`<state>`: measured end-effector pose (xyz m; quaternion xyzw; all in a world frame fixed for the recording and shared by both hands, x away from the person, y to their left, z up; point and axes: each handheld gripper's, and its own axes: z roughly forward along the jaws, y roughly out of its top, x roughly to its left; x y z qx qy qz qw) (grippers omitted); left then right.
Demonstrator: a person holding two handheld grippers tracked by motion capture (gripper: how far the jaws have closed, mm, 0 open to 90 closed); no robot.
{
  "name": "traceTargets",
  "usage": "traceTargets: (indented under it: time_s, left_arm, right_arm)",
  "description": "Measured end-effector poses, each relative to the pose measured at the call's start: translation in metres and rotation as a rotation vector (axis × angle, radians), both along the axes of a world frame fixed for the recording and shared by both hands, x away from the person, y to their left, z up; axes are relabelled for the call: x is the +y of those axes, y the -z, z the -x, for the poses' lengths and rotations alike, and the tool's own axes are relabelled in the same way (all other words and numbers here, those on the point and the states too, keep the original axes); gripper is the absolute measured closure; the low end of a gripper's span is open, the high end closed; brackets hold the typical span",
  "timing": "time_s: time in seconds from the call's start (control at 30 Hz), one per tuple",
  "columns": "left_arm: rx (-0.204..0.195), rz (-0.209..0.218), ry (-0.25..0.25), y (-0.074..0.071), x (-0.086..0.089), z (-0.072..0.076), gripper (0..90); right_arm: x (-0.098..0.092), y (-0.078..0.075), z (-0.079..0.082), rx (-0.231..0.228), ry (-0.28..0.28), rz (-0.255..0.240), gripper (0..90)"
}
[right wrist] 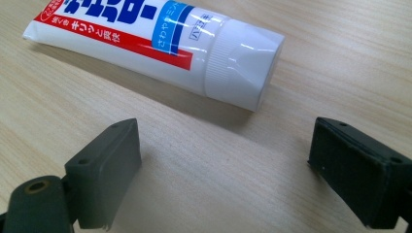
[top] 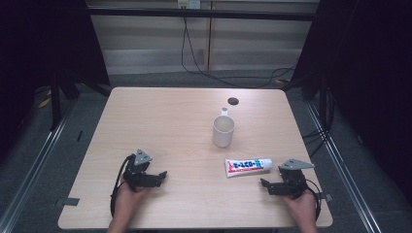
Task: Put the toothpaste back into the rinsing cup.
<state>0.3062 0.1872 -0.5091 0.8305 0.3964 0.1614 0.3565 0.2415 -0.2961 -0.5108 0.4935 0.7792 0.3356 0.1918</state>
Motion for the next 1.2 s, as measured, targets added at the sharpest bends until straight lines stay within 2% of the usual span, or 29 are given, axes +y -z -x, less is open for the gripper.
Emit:
traceTargets:
  time_s: [0.1,0.13,0.17,0.23,0.27,0.3,0.33,0.47,0.53,0.63,0.67,0.7,0.73,0.77,0.97,1.0,1.03,1.1,1.2]
  left_arm:
    - [-0.001,-0.004,0.002,0.000,0.000,0.000,13.7]
    - [0.001,0.001,0.001,0.000,0.000,0.000,13.7]
    - [0.001,0.001,0.001,0.000,0.000,0.000,13.7]
    - [0.000,0.001,0.000,0.000,0.000,0.000,13.7]
    - [-0.002,-0.002,0.000,0.000,0.000,0.000,13.7]
    - [-0.002,-0.002,0.000,0.000,0.000,0.000,13.7]
    - [0.001,-0.003,0.005,0.000,0.000,0.000,13.7]
    - [0.001,-0.002,0.002,0.000,0.000,0.000,13.7]
    - [-0.002,-0.004,0.002,0.000,0.000,0.000,13.7]
    - [0.002,0.002,0.002,0.000,0.000,0.000,13.7]
    - [-0.002,-0.005,0.001,0.000,0.000,0.000,13.7]
    - [-0.002,-0.003,0.000,0.000,0.000,0.000,13.7]
    - [0.000,-0.007,0.005,0.000,0.000,0.000,13.7]
    - [-0.004,-0.004,-0.002,0.000,0.000,0.000,13.7]
    - [-0.001,-0.008,0.004,0.000,0.000,0.000,13.7]
    - [0.000,-0.005,0.003,0.000,0.000,0.000,13.7]
    - [-0.001,-0.006,0.002,0.000,0.000,0.000,13.7]
    - [-0.002,-0.004,-0.002,0.000,0.000,0.000,13.7]
    - [-0.001,0.003,-0.003,0.000,0.000,0.000,13.7]
  right_arm:
    - [-0.001,-0.001,-0.001,0.002,-0.017,0.009,12.6]
    - [0.000,-0.004,-0.001,0.033,-0.035,0.004,14.0]
    - [0.000,-0.004,-0.001,0.033,-0.035,0.004,14.0]
    - [0.002,-0.011,-0.004,0.071,-0.075,0.029,15.1]
    - [0.003,-0.014,-0.004,0.070,-0.087,0.049,15.4]
    - [0.003,-0.014,-0.004,0.070,-0.087,0.049,15.4]
    - [0.004,-0.019,-0.006,0.069,-0.107,0.093,15.4]
    - [0.006,-0.029,-0.009,0.080,-0.148,0.087,16.5]
    - [0.009,-0.037,-0.011,0.084,-0.174,0.115,16.6]
    - [0.014,-0.049,-0.016,0.080,-0.214,0.116,16.7]
    - [0.018,-0.054,-0.021,0.093,-0.237,0.132,16.7]
    - [0.018,-0.054,-0.021,0.093,-0.237,0.132,16.7]
    - [0.023,-0.057,-0.024,0.094,-0.261,0.153,16.7]
    - [0.023,-0.057,-0.024,0.094,-0.261,0.153,16.7]
    - [0.039,-0.064,-0.037,0.110,-0.342,0.176,16.4]
    - [0.042,-0.064,-0.039,0.118,-0.355,0.167,16.4]
    - [0.047,-0.066,-0.042,0.128,-0.372,0.183,16.4]
    - [0.050,-0.066,-0.045,0.123,-0.378,0.195,16.4]
    - [0.056,-0.067,-0.050,0.138,-0.404,0.206,16.4]
